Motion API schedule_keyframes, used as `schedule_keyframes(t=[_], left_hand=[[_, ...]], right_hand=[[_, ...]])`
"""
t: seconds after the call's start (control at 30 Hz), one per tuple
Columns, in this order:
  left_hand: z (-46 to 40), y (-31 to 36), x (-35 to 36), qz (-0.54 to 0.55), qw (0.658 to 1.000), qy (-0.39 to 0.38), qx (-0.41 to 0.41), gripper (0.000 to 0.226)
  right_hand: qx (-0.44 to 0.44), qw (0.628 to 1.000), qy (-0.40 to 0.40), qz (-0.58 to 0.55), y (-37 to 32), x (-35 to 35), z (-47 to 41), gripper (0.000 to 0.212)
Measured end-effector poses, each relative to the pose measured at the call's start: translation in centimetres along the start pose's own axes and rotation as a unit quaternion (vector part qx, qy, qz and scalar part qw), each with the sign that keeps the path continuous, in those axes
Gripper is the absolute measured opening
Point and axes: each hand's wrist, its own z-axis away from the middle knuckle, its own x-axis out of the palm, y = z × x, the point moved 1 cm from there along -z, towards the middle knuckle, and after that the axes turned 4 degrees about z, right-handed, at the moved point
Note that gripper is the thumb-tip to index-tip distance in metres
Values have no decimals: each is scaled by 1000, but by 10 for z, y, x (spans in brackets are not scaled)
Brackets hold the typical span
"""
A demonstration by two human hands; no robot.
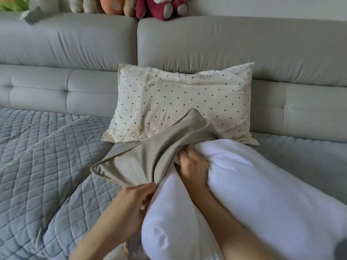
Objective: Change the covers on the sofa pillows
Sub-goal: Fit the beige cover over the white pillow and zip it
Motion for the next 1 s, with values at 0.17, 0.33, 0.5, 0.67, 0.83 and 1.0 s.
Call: schedule_keyframes(t=[0.17,0.33,0.5,0.67,0.83,1.0], left_hand=[[-18,-18,-18,-86,993,-67,-53,13],[-26,-6,-32,-301,942,-89,-122,28],[-38,23,-21,-366,929,61,-10,58],[-67,25,-14,-397,907,72,117,50],[-123,41,7,-385,909,65,142,50],[-172,65,32,-386,899,58,198,26]], right_hand=[[5,977,-213,16,-10,1,-23,39],[-46,924,-371,-78,-15,-54,4,69],[86,933,-216,-276,45,-112,-42,27],[238,917,-318,-19,158,-109,-58,76],[306,790,-458,-270,148,-114,-24,113],[189,844,-419,-275,116,-123,-6,76]])
